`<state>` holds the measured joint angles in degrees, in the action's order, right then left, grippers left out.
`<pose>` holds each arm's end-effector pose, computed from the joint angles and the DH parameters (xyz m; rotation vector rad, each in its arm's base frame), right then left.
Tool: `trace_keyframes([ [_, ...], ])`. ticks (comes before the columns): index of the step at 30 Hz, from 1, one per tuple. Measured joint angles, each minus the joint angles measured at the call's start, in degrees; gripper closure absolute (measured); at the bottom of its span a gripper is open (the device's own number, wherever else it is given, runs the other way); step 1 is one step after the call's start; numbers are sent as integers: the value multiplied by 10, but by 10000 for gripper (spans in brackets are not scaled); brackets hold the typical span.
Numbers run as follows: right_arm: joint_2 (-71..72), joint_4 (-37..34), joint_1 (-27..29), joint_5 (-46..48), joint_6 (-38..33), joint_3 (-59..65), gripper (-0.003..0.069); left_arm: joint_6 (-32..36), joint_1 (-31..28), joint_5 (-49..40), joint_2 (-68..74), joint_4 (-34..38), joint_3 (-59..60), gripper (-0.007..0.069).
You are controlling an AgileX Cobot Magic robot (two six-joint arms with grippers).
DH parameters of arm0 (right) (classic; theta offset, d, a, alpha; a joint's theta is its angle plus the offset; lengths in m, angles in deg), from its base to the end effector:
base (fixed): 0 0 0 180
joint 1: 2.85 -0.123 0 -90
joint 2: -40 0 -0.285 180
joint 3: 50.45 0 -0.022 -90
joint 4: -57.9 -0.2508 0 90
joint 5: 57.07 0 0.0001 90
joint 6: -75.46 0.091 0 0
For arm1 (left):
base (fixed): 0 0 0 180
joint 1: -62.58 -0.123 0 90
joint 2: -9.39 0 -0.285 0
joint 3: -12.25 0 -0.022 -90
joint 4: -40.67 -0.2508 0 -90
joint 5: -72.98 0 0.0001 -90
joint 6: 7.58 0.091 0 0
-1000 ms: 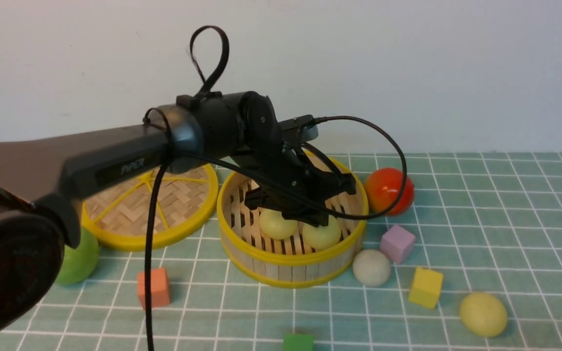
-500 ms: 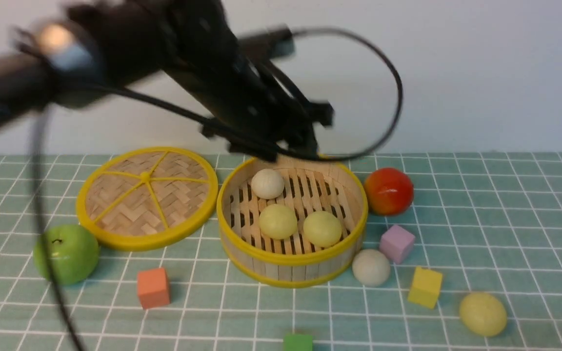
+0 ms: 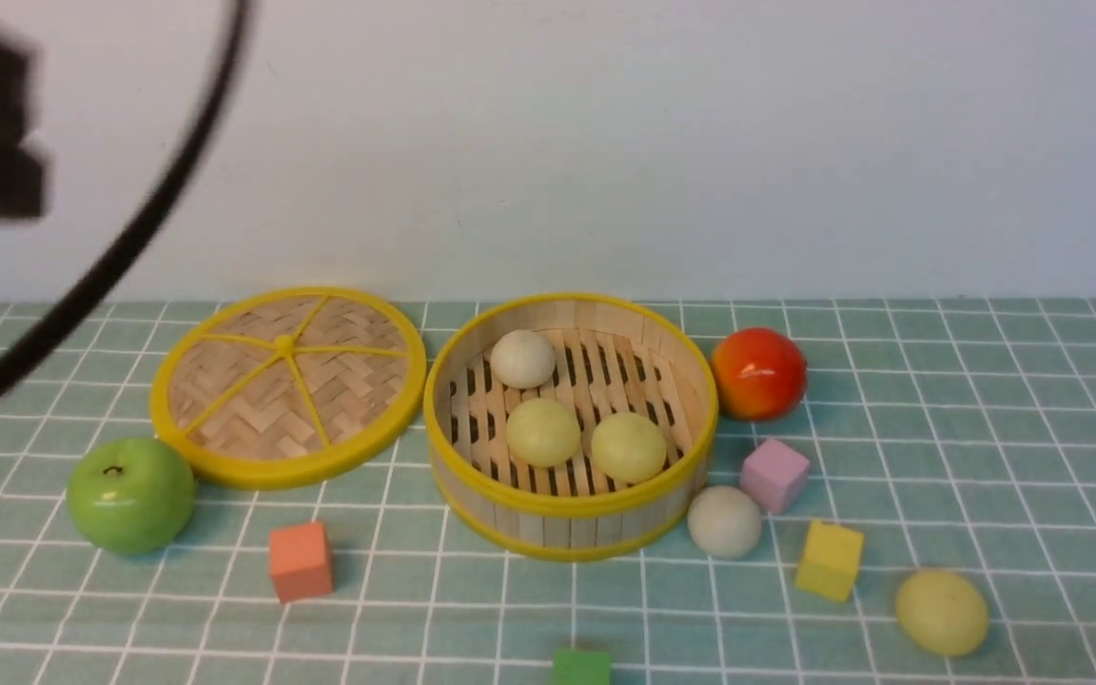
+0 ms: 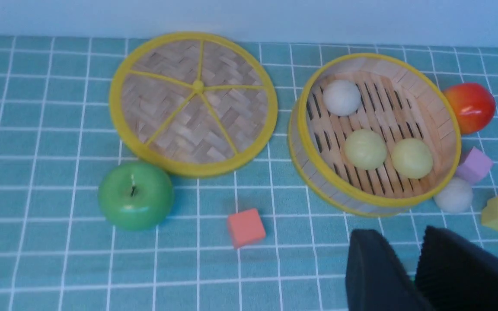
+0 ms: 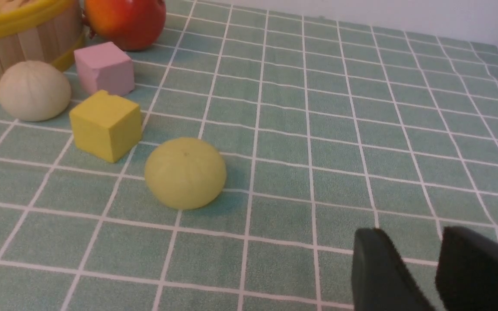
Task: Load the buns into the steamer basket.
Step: Use the right arm to grab a steamed stuffed bun
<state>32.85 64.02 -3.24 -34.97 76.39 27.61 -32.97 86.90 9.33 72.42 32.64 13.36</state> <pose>0.0522 -0.0033 0.1744 -0.0562 1.8708 -0.0899 0.1490 -0.0548 0.4511 -0.0201 2.2373 -0.3021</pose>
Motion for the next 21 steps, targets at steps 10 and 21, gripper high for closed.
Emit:
trace_keyframes([
  [10, 0, 0, 0, 0, 0, 0, 420, -99, 0, 126, -329, 16, 381, 589],
  [21, 0, 0, 0, 0, 0, 0, 420, -99, 0, 156, -366, 19, 426, 638],
])
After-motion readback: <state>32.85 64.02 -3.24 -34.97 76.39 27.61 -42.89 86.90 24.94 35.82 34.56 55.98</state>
